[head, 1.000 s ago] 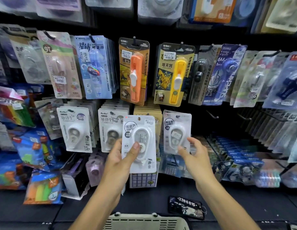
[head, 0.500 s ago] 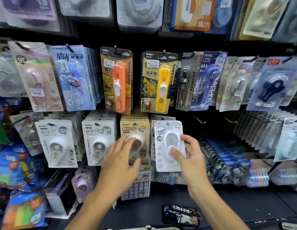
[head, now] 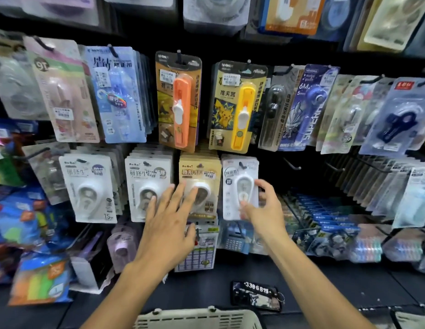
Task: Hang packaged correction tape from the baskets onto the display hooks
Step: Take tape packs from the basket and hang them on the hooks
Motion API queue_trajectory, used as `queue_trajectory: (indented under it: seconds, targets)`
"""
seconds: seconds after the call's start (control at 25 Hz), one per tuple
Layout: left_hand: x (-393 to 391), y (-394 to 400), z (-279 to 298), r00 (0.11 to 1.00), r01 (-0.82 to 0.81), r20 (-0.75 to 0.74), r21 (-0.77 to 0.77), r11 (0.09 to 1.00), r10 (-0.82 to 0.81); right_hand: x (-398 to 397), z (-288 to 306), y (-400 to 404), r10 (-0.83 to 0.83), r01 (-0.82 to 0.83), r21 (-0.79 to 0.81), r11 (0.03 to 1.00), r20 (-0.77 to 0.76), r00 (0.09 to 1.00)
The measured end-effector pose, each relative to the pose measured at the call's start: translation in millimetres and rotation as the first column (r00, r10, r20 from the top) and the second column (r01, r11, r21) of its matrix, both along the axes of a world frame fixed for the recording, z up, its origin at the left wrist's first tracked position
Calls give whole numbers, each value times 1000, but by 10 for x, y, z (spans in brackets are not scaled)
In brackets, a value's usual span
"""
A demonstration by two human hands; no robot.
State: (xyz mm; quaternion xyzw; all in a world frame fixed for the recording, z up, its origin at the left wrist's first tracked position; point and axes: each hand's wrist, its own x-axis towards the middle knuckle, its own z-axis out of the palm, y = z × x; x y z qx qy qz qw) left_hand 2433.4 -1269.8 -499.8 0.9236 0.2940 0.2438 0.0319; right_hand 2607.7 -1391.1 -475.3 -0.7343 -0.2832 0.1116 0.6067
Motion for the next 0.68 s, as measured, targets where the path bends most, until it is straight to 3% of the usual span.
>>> queue_trajectory:
  seconds: [0.12, 0.2, 0.28, 0.36, 0.44, 0.52, 0.6, 0.68]
  targets:
    - [-116, -115, -54, 985, 44, 167, -7, 999, -42, 23, -216, 87, 3, -4, -52, 999, -23, 1000]
    - [-203, -169, -284, 980, 27, 201, -147, 989, 3, -152, -656, 35, -87, 77, -89, 993, -110, 990]
    - [-322, -207, -720, 997, -5, 71, -351, 936, 31, -451, -1337, -84, -101, 57, -168, 984, -267, 958]
    - [-516, -292, -1294, 991, -105, -128, -560, 822, 39, -759, -2092, -273, -41, -107, -328, 939, -415, 909]
    - [-803, -422, -1997, 925, -248, -378, -647, 721, -21, -1025, -2834, -491, 19, -324, -520, 791, -508, 861]
    - [-1085, -572, -2641, 828, -369, -550, -679, 635, -107, -1205, -3390, -677, 87, -465, -689, 556, -508, 857]
    - [-1269, -656, -3120, 770, -493, -627, -699, 517, -113, -1344, -3803, -773, 232, -563, -756, 333, -513, 826]
    - [-1330, -642, -3441, 741, -558, -668, -671, 488, -71, -1467, -4021, -749, 309, -590, -766, 255, -513, 800]
